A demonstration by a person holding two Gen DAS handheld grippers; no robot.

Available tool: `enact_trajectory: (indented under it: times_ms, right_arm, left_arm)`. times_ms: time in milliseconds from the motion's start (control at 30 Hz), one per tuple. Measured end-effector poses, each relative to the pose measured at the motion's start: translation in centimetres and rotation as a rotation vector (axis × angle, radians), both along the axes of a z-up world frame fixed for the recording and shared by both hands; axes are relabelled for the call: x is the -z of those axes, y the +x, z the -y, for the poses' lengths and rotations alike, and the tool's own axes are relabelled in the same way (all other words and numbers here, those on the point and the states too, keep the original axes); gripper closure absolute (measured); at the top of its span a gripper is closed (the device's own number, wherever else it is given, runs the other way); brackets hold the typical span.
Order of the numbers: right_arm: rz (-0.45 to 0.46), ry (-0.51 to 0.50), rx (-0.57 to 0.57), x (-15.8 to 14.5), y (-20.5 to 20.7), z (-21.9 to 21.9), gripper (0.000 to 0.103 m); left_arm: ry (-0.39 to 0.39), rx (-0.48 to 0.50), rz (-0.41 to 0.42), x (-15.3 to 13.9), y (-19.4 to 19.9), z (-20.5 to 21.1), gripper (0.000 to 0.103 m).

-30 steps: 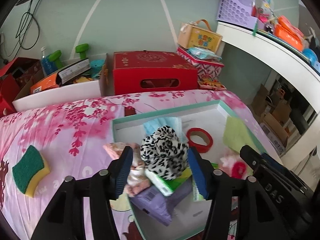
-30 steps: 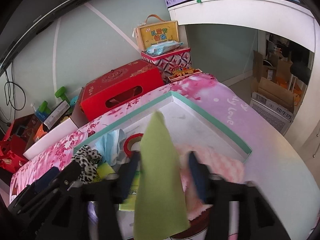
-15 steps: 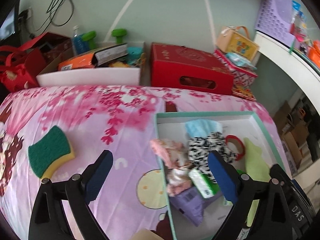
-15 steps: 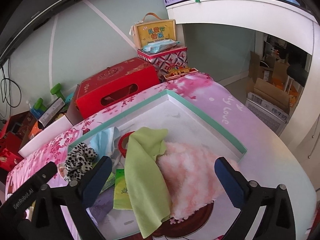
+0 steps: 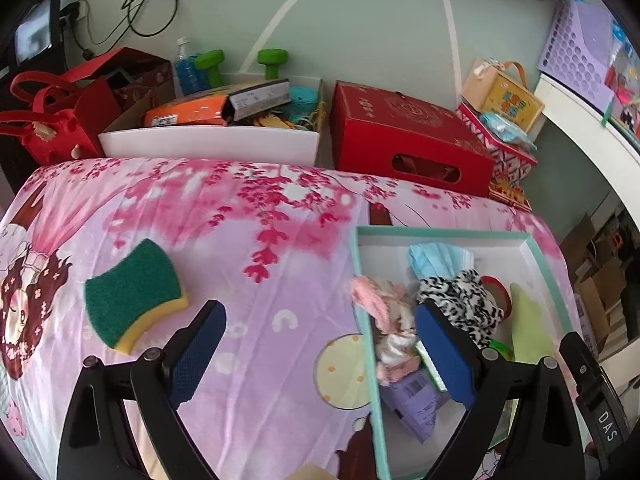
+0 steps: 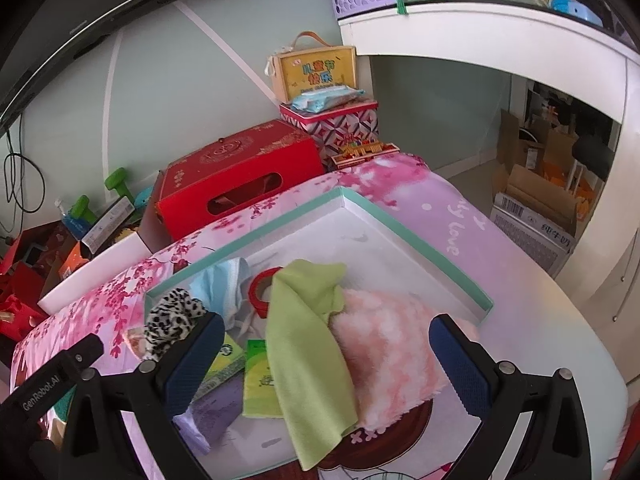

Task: Organize soft objects
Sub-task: 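Move the left tool back toward the green-and-yellow sponge on the bed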

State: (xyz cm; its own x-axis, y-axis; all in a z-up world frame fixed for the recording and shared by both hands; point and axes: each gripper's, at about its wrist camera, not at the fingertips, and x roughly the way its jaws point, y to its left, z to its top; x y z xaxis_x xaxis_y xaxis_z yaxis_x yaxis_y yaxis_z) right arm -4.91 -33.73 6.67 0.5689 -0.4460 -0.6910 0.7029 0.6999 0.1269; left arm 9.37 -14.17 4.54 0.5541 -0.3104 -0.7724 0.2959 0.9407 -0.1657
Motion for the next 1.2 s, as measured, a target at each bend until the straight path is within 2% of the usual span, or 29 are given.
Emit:
enact_trajectory:
  times_ms: [100, 433, 667, 1033, 1200]
  right_arm:
    - [0.009, -0.011, -0.013, -0.6, 0.2, -0.7, 0.000]
    - [0.046, -0.025, -0.074, -2.3, 1.3, -3.9, 0.000]
    - [0.059, -0.006, -0.222, -2.4, 3.5, -8.7, 0.000]
    - [0.023, 0.009, -0.408, -1.3, 7.0, -16.8, 0.000]
    - [0.002, 0.018, -0.490, -0.5, 8.6, -20.5, 0.000]
  left_arm:
    - [-0.002, -0.049, 0.014, -0.8, 0.5, -2.4, 0.007]
    - [0.037, -0.342, 0.049, -2.3, 2.1, -13.6, 0.007]
    - [0.021, -0.492, 0.031, -2.3, 1.3, -21.0, 0.007]
    - [-0.011, -0.676, 0.024, -2.5, -0.8, -31.0, 0.007]
    - [-0.012, -0.755, 0.000, -1.6, -1.3, -34.8, 0.007]
